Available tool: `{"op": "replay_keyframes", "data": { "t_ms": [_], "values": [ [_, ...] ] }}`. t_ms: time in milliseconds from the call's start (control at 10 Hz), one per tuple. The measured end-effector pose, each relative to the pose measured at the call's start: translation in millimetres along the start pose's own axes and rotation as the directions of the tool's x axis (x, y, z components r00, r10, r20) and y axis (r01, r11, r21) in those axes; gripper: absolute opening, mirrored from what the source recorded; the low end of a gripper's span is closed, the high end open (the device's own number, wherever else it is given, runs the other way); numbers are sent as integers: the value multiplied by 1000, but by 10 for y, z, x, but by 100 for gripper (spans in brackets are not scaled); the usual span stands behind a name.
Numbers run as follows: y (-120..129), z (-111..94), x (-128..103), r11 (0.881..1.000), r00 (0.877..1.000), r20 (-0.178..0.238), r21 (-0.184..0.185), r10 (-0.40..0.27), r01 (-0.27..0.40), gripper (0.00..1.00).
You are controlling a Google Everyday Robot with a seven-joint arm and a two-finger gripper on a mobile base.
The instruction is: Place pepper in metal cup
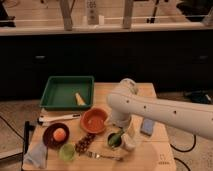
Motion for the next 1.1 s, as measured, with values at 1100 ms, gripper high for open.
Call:
{"op": "replay_keyframes", "data": {
  "t_ms": [1100],
  "values": [
    [-27,-5,-9,1000,1000,-3,5,-18,18,80]
  ]
}}
